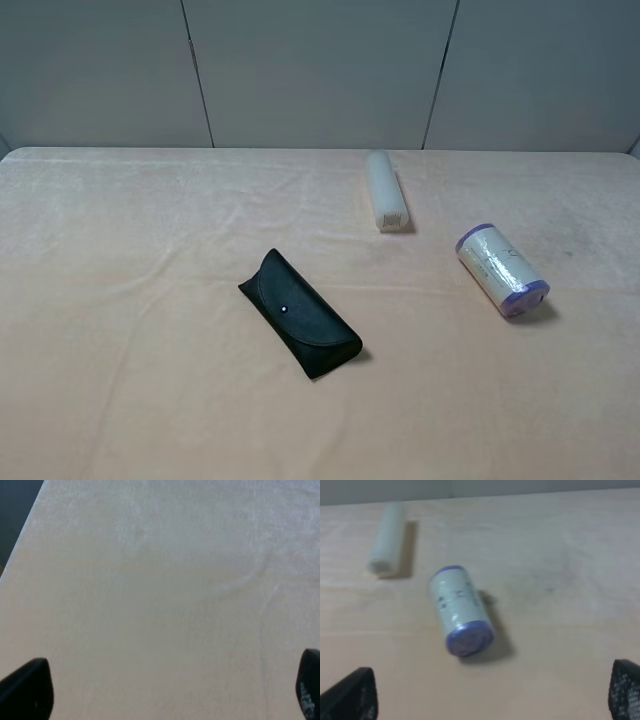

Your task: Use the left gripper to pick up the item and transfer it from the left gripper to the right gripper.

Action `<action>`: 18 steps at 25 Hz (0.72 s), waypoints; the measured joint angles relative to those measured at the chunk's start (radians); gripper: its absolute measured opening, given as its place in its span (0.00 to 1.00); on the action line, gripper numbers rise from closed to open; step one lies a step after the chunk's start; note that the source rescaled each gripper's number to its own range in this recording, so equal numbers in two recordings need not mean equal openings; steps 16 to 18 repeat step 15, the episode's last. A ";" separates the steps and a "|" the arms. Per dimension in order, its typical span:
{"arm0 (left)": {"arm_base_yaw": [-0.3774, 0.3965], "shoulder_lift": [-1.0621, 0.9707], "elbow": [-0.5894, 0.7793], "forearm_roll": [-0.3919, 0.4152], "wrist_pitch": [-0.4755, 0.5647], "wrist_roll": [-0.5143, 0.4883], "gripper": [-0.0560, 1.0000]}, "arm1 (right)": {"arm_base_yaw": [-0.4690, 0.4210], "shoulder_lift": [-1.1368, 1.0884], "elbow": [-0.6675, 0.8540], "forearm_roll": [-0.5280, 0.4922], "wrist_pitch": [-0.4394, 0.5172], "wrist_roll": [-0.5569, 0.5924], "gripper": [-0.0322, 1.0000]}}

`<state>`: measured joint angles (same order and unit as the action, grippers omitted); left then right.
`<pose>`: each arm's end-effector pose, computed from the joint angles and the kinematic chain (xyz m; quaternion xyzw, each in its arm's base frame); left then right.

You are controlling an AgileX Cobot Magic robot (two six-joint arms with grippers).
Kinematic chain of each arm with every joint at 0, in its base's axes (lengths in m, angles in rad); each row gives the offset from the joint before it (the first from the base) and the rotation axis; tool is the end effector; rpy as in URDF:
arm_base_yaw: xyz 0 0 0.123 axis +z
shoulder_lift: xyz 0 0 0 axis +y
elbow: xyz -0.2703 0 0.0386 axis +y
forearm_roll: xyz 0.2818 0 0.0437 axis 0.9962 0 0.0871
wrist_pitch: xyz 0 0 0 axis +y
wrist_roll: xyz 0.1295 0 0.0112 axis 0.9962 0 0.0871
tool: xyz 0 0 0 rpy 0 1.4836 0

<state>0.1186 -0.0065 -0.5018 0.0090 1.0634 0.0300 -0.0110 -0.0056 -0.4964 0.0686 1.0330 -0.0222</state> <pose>0.0697 0.0093 0.2764 -0.0379 0.8509 0.0434 0.5221 0.0728 0.0069 0.2783 -0.0056 0.8449 0.0254 0.5343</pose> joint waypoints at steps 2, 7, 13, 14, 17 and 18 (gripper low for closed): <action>0.000 0.000 0.000 0.000 0.000 0.000 0.92 | -0.012 0.000 0.000 0.000 0.000 0.001 1.00; 0.000 0.000 0.000 0.000 0.000 0.000 0.92 | -0.016 0.000 0.000 0.000 -0.001 0.003 1.00; 0.000 0.000 0.000 0.000 0.000 0.000 0.92 | -0.016 0.000 0.000 0.000 -0.002 0.003 1.00; 0.000 0.000 0.000 0.000 0.000 0.000 0.92 | -0.016 0.000 0.000 0.000 -0.002 0.003 1.00; 0.000 0.000 0.000 0.000 0.000 0.000 0.92 | -0.016 0.000 0.000 0.000 -0.002 0.003 1.00; 0.000 0.000 0.000 0.000 0.000 0.000 0.92 | -0.016 0.000 0.000 0.000 -0.002 0.003 1.00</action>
